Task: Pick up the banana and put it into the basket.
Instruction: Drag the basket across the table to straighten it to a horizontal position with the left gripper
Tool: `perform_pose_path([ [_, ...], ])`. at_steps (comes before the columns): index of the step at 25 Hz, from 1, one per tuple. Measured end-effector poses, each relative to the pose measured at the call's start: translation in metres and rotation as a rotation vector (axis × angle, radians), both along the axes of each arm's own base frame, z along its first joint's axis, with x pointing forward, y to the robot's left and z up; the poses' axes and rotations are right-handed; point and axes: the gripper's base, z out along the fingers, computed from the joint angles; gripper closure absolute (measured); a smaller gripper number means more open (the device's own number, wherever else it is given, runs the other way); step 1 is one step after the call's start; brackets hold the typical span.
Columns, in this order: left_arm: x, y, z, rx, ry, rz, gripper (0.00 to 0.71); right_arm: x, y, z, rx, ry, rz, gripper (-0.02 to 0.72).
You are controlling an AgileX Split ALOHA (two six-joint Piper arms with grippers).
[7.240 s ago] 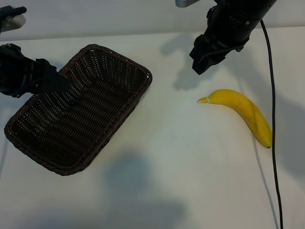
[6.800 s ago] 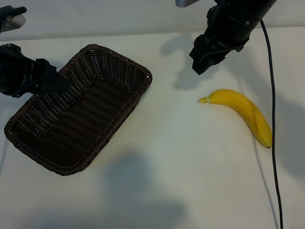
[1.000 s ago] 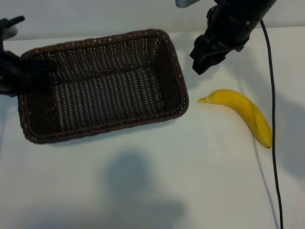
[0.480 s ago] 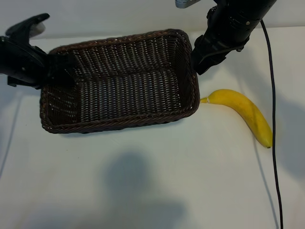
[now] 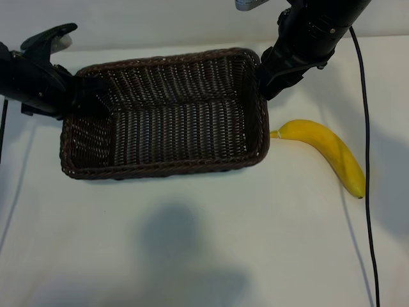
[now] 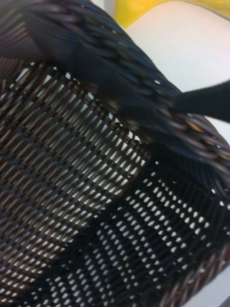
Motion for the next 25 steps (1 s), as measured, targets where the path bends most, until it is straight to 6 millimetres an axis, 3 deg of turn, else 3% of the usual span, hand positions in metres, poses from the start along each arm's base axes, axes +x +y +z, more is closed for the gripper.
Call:
perform_pose_path([
  [10, 0.017, -0.031, -0.015, 0.012, 0.023, -0.06, 0.532, 0.0, 0.0, 0.0, 0.0, 0.0, -0.001, 0.178],
  [19, 0.022, -0.032, -0.04, 0.05, 0.071, -0.039, 0.532, 0.0, 0.0, 0.0, 0.0, 0.001, -0.002, 0.178],
  [25, 0.026, -0.031, -0.041, 0.058, 0.045, -0.022, 0.532, 0.0, 0.0, 0.0, 0.001, 0.0, -0.002, 0.178],
])
